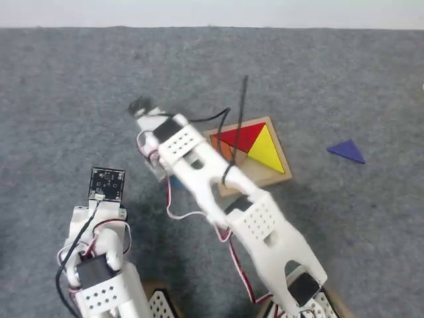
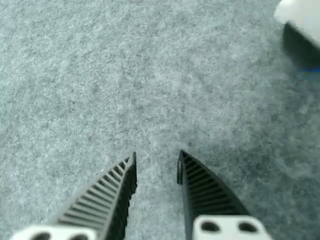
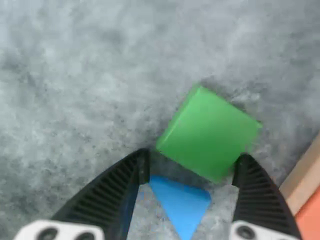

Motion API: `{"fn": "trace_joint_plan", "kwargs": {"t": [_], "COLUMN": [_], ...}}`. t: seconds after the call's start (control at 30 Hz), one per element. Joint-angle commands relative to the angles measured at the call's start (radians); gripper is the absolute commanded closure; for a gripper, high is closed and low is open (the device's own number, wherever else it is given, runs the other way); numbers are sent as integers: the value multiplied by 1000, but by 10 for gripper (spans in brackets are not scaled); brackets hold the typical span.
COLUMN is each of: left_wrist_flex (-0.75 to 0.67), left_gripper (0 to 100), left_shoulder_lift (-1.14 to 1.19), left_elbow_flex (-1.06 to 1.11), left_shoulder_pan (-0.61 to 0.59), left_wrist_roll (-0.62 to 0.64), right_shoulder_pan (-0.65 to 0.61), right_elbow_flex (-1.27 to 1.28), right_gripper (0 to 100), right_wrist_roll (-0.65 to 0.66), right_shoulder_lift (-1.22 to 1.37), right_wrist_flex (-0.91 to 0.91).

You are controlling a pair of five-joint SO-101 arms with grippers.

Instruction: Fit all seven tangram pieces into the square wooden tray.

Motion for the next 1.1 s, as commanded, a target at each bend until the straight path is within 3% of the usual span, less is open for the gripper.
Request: {"fn": "trace_joint_plan", "kwargs": {"t": [0.0,0.23,0.47,1.07], "left_wrist_flex": [-9,-9,-9,-9], "left_gripper": [867,867,867,867], "left_shoulder_lift": [-6,-6,-6,-6], "left_elbow_flex": [-7,-7,-7,-7], "left_shoulder_pan": [-2,-2,-2,-2], "left_wrist_roll": [-6,-6,-6,-6], "right_shoulder_pan": [-30,88,108,91], "right_elbow_flex": [-28,-25,-28,-109], "right_gripper": [731,731,729,728], "right_wrist_roll": [9,-58,-198,-209], "right_shoulder_lift": [-16,-10,-13,-8], "right_wrist_flex": [13,13,-30,-148]}}
